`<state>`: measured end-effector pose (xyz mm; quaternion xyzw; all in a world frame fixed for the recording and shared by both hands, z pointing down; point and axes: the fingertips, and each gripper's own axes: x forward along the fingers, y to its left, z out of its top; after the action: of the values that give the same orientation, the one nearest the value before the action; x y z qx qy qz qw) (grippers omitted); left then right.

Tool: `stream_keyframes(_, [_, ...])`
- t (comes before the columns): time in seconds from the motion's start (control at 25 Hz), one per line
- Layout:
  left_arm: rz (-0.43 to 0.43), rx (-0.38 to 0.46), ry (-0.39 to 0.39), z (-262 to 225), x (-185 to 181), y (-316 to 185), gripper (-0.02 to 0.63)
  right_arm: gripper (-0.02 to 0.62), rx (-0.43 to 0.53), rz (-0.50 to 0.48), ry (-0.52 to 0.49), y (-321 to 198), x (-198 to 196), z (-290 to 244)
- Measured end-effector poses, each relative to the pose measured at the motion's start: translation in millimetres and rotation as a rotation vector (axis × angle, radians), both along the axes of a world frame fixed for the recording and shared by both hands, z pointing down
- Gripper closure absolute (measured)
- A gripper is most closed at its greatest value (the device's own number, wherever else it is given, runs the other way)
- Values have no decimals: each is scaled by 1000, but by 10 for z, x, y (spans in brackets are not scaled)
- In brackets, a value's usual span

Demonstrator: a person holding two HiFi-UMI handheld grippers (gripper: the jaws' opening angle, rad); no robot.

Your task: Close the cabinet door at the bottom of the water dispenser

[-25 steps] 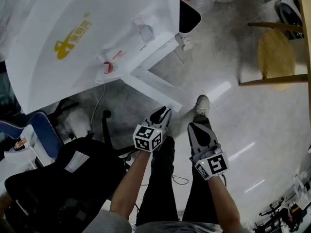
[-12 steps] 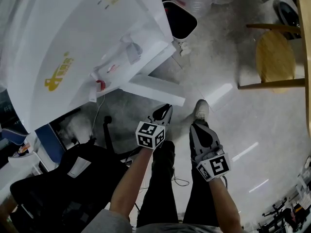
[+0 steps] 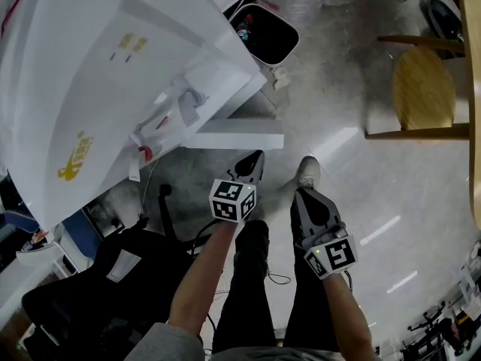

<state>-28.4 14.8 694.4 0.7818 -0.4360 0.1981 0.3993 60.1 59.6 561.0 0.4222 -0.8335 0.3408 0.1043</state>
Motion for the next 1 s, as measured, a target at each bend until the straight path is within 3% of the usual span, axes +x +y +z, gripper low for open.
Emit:
stream_keyframes(0.68, [-77, -18, 12, 37, -39, -430, 597, 586, -12, 58, -7, -713, 27, 217])
stream_keyframes(1.0, [-158, -49, -1, 101, -178, -651, 597, 587, -38, 62, -47, -889, -44, 246])
